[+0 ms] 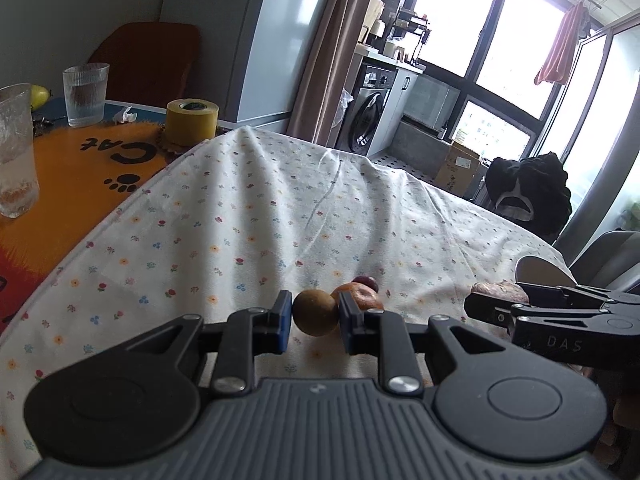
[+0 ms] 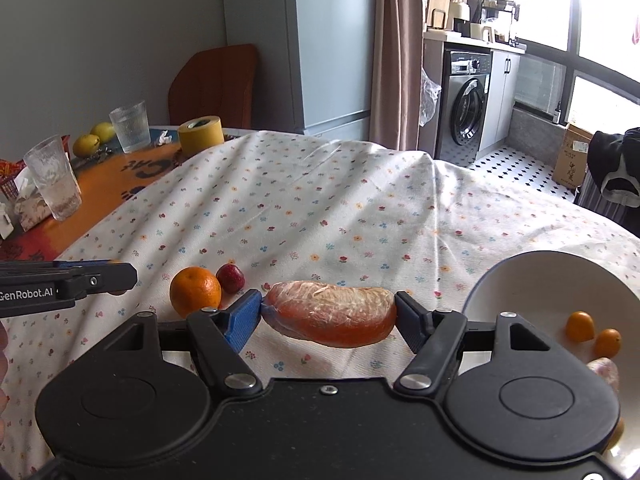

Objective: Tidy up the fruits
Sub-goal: 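Carry the orange net-wrapped fruit with the right tool while the left tool carries the brown fruit to the bowl, then open the right tool over the bowl while the left tool releases the brown fruit into it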

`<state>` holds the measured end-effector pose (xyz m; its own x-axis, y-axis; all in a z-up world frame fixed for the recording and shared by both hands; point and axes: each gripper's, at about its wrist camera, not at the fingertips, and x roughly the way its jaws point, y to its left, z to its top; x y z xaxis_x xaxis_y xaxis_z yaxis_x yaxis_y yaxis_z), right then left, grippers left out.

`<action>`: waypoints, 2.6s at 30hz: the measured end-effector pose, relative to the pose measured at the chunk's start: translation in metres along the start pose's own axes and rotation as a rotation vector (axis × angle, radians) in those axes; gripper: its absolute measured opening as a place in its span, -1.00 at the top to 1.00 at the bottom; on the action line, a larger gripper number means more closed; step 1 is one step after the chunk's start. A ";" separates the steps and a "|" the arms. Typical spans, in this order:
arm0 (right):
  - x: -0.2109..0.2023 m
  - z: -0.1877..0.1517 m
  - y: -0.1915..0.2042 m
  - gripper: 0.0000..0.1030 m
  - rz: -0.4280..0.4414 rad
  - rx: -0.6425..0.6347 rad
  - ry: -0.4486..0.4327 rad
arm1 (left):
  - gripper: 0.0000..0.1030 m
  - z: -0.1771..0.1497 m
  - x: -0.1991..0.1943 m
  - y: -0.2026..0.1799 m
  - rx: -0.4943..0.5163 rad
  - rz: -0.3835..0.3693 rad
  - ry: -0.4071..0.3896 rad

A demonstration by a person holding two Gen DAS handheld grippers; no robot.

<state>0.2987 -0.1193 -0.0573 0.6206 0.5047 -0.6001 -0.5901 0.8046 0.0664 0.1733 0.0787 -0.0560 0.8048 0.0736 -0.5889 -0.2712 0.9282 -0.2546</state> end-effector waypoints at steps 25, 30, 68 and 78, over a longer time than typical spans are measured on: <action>-0.062 -0.016 -0.082 -0.33 -0.135 0.129 -0.102 | 0.55 0.005 0.007 -0.083 0.120 -0.082 -0.011; -0.070 -0.020 -0.106 -0.33 -0.171 0.169 -0.115 | 0.55 0.006 0.014 -0.101 0.146 -0.101 -0.002; -0.049 -0.040 -0.173 -0.33 -0.183 0.287 -0.103 | 0.47 -0.001 0.070 -0.200 0.293 -0.189 0.063; -0.042 -0.031 -0.159 -0.34 -0.158 0.266 -0.104 | 0.38 0.010 0.062 -0.172 0.241 -0.128 0.053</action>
<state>0.3504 -0.2781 -0.0671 0.7512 0.3855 -0.5358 -0.3353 0.9221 0.1932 0.2750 -0.0725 -0.0410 0.7942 -0.0633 -0.6043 -0.0301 0.9892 -0.1432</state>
